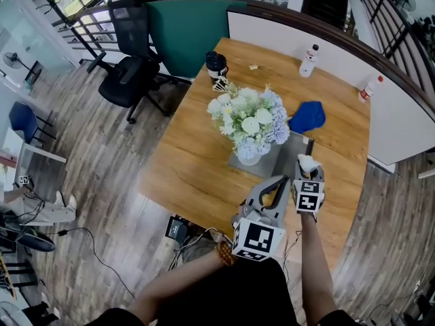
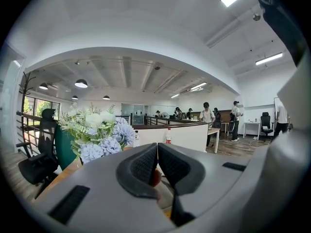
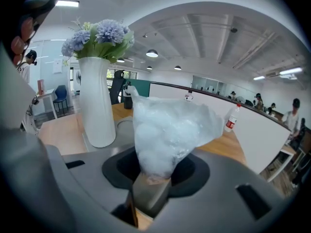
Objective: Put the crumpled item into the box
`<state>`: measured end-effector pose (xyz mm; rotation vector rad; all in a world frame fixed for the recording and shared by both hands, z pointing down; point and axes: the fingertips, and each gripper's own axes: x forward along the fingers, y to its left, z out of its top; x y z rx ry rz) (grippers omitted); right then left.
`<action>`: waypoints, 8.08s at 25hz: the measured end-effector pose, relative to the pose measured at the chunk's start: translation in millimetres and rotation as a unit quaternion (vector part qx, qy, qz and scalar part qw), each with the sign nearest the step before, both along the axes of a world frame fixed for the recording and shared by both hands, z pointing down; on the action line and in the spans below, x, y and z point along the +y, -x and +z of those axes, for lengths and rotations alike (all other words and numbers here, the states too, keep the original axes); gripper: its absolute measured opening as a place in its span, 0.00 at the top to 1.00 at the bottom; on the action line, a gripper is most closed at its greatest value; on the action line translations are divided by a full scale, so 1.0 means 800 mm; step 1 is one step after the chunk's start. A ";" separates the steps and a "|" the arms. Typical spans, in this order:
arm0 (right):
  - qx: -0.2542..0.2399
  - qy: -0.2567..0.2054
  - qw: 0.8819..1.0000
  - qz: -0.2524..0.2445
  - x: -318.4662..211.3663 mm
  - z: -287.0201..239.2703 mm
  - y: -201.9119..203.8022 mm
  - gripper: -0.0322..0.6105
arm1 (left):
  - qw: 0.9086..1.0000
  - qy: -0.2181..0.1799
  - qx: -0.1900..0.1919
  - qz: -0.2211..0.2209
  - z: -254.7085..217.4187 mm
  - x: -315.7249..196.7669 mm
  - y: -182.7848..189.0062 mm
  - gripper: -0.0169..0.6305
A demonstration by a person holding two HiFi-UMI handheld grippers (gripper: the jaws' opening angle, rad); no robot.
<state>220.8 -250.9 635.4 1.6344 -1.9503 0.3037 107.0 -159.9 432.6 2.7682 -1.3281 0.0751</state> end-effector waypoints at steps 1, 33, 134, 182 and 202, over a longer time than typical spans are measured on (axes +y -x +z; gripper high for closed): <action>0.001 0.000 1.000 -0.002 -0.006 0.003 0.000 0.72 | 1.000 0.001 0.000 0.000 0.000 -0.002 0.000 0.94; 0.041 0.135 0.989 -0.044 -0.069 0.139 -0.012 0.54 | 0.999 0.025 -0.013 -0.032 0.023 -0.009 0.036 0.94; -0.036 -0.335 0.942 -0.007 0.128 -0.336 0.020 0.81 | 0.997 -0.054 0.039 -0.038 -0.028 0.005 -0.009 0.94; -0.037 -0.256 0.966 0.010 0.174 -0.225 0.048 0.94 | 0.997 -0.057 0.034 -0.038 -0.006 0.016 -0.007 0.94; -0.040 -0.239 0.970 -0.002 0.175 -0.206 0.048 0.94 | 0.998 -0.045 0.028 -0.036 0.003 0.019 -0.007 0.94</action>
